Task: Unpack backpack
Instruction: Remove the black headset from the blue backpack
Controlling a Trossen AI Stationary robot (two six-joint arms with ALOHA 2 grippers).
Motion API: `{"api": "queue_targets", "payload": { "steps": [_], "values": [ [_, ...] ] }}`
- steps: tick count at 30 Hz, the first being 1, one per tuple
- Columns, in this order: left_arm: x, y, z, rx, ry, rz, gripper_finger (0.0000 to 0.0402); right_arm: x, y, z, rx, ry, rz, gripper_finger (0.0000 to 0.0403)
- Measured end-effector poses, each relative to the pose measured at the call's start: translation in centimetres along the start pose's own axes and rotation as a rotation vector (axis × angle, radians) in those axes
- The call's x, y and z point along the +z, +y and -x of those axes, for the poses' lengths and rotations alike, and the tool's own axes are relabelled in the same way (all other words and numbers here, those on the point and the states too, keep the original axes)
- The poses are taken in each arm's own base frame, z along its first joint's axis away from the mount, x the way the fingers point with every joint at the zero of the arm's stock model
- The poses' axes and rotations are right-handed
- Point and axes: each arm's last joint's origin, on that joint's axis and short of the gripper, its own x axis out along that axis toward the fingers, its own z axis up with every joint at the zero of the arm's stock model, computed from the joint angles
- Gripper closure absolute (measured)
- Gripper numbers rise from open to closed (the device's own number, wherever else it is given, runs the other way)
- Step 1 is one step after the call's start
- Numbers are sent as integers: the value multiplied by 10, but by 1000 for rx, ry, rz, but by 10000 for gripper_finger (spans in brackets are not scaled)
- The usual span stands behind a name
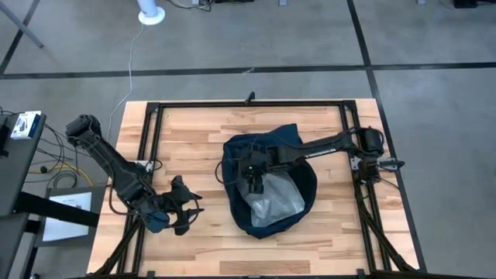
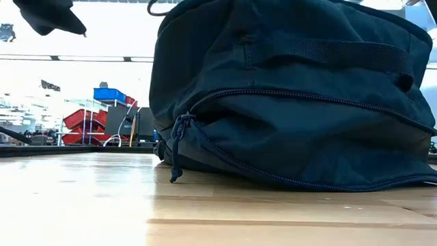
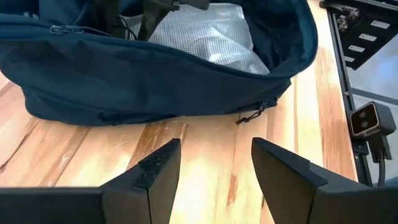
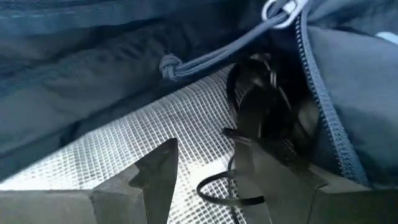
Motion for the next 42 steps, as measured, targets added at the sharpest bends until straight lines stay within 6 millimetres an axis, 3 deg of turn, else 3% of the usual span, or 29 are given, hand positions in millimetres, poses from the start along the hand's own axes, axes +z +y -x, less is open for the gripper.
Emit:
{"api": "queue_targets", "payload": {
  "steps": [5,13,18,24,28,33,35,42],
  "values": [
    [1,1,0,18,-20,9,217,1,-9,2,-12,-10,-7,194],
    [6,5,-4,72,-60,54,217,-4,-14,5,-21,47,38,123],
    [8,8,-7,90,-65,66,217,-4,-19,5,-77,46,51,117],
    [9,10,-9,104,-68,83,217,-19,-32,-19,-65,140,8,122],
    [9,10,-10,106,-65,79,217,-22,-29,-19,-61,171,-7,184],
    [9,10,-10,114,-74,78,217,-17,-21,-5,-48,131,8,341],
    [9,10,-10,116,-77,80,217,-14,-19,7,-41,108,12,383],
    [9,10,-10,118,-79,75,217,-2,-16,54,163,-18,-112,371]
  ]
}}
